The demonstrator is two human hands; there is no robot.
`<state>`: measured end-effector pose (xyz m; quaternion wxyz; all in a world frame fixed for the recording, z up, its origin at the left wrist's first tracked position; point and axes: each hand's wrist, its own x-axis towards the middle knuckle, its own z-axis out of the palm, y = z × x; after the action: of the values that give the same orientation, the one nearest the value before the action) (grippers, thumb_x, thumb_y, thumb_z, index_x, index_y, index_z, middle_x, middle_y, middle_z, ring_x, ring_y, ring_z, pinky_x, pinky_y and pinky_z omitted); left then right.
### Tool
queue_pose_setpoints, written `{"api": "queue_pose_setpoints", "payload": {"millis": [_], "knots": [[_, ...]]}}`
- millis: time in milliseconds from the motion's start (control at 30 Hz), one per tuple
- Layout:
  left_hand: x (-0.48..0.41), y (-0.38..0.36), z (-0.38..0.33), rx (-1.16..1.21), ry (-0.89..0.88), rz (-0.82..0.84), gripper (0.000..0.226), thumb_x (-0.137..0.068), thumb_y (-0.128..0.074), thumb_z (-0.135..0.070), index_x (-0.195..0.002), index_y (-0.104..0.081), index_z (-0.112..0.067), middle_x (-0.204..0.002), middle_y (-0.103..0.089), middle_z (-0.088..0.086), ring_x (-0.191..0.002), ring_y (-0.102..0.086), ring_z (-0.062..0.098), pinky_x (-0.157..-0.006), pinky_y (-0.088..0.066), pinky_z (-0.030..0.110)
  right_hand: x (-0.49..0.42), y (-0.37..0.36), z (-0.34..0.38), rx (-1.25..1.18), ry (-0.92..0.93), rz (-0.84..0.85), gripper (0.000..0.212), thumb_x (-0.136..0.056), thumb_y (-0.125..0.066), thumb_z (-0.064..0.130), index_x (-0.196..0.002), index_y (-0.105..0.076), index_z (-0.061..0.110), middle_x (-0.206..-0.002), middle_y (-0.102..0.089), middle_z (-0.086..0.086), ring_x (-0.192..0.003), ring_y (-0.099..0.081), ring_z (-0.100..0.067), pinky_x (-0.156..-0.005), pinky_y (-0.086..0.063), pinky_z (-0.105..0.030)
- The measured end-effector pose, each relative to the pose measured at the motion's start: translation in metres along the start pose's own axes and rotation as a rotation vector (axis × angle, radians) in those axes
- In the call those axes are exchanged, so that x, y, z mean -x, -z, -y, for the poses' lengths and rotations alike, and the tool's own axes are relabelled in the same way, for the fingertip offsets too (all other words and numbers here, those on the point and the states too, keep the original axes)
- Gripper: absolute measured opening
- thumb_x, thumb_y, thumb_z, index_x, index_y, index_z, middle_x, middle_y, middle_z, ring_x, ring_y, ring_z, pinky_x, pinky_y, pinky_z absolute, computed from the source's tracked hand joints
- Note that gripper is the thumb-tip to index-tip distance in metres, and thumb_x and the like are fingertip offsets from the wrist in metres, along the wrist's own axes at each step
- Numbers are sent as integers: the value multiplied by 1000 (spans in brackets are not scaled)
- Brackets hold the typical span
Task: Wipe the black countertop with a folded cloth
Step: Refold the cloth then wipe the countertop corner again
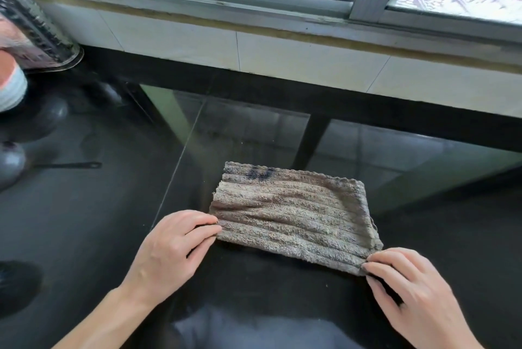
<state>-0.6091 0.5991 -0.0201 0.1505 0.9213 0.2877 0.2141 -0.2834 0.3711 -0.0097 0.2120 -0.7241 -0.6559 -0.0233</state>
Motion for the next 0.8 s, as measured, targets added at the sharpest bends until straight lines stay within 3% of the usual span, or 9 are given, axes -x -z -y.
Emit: {"api": "queue_pose_setpoints", "payload": {"millis": [167, 267, 333, 433, 533, 633, 800], "knots": [[-6, 5, -3, 32, -2, -59, 18, -93, -62, -24, -98, -77, -16, -105, -71, -8, -101, -66, 14, -89, -51, 34, -5, 3, -1, -23, 2, -27, 20, -90, -60, 26, -84, -75, 13, -92, -69, 5, -88, -61, -16, -85, -46, -28], [-14, 13, -10, 160, 101, -124, 19, -93, -61, -26, -100, -76, -18, -109, -70, -13, -108, -64, 7, -96, -48, 31, -14, 12, 4, -155, -122, -89, 23, -92, -55, 25, -87, -72, 10, -94, -68, 6, -90, -62, -13, -85, -48, -30], [-21, 21, -16, 263, 196, -180, 14, -94, -64, -21, -101, -75, -17, -108, -71, -11, -107, -65, 8, -96, -49, 31, -25, 22, 9, -255, -220, -148, 21, -93, -53, 23, -91, -69, 9, -95, -66, 5, -93, -61, -7, -87, -46, -22], [-36, 41, -27, 406, 260, -251, 12, -92, -67, -10, -100, -73, -16, -102, -72, -9, -99, -68, 11, -91, -51, 25, -43, 44, 16, -364, -301, -213, 8, -96, -56, 16, -95, -64, 15, -97, -65, 11, -93, -60, -2, -76, -42, -8], [-46, 69, -40, 472, 247, -363, 11, -93, -64, -13, -99, -69, -21, -96, -71, -16, -92, -66, 6, -85, -48, 16, -54, 68, 21, -455, -233, -248, 10, -96, -52, 23, -99, -62, 24, -98, -63, 17, -92, -62, -7, -80, -43, -13], [-46, 97, -51, 510, 191, -495, 7, -93, -62, -20, -99, -66, -21, -95, -69, -21, -83, -64, 0, -78, -46, 11, -58, 87, 27, -614, -189, -286, 10, -97, -52, 33, -103, -60, 33, -98, -64, 9, -88, -62, -15, -77, -46, -19], [-51, 94, -43, 573, 299, -428, 13, -90, -66, -26, -97, -69, -37, -84, -69, -19, -70, -60, -2, -67, -44, 7, -66, 81, 29, -676, -286, -288, 7, -94, -58, 36, -98, -63, 38, -96, -67, 13, -86, -64, -7, -76, -46, -11]]}}
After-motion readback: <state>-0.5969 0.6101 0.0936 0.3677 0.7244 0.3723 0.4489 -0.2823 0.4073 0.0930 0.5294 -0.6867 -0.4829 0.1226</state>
